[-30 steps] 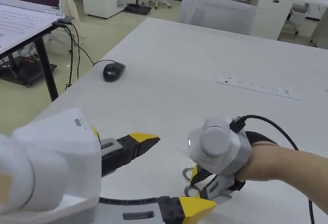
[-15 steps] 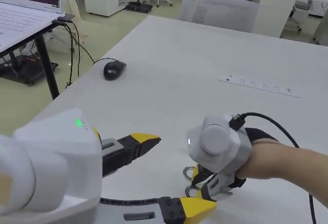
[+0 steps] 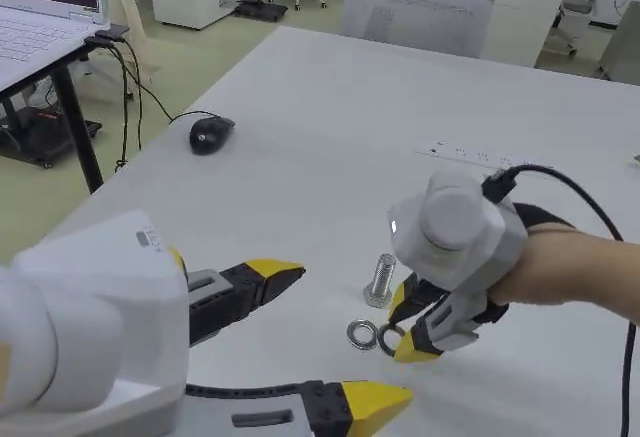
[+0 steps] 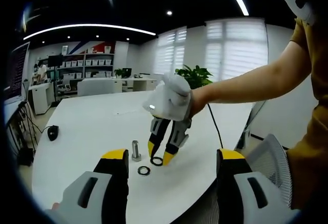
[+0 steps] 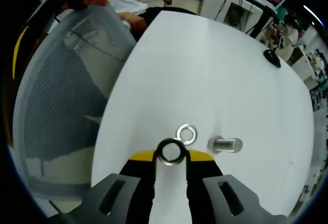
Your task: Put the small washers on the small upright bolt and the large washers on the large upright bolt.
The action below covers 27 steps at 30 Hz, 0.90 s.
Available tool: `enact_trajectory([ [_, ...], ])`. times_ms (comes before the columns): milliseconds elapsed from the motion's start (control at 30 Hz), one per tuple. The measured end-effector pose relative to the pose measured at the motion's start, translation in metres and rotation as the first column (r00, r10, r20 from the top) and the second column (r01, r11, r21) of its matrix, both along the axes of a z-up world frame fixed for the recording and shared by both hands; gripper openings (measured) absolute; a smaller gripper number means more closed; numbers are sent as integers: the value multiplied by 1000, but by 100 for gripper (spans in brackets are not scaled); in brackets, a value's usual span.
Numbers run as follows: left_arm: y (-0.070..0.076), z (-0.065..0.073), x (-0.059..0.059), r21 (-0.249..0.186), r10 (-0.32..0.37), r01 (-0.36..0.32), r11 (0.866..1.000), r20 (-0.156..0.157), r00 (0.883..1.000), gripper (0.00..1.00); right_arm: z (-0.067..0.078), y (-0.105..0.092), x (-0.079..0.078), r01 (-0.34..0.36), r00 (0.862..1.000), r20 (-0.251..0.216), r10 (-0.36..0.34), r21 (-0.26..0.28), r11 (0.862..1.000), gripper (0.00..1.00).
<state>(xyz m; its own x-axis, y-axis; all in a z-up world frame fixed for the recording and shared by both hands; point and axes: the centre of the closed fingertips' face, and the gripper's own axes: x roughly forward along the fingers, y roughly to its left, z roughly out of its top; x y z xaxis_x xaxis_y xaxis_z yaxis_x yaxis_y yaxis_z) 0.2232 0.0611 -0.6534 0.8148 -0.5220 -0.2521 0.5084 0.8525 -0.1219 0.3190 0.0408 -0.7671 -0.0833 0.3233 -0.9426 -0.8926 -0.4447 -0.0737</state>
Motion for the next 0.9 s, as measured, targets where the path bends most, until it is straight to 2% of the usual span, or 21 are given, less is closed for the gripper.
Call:
enact_trajectory([
  [167,-2,0,1,-1,-8,8,1000,-1,1000,69,20,5,26,21,999,45,-22,18,1000,22],
  [367,2,-1,4,-3,0,0,1000,-4,1000,69,31,15,42,19,997,74,-22,34,999,22],
  [533,3,-2,8,-2,1,-1,1000,-10,1000,69,29,24,53,16,996,83,-19,35,999,22],
  [667,6,-3,11,-7,10,-10,1000,-12,1000,69,21,29,61,6,996,88,-9,24,1000,22],
  [900,9,-2,15,-7,22,-22,1000,-15,1000,69,13,34,62,-10,997,73,10,3,1000,22],
])
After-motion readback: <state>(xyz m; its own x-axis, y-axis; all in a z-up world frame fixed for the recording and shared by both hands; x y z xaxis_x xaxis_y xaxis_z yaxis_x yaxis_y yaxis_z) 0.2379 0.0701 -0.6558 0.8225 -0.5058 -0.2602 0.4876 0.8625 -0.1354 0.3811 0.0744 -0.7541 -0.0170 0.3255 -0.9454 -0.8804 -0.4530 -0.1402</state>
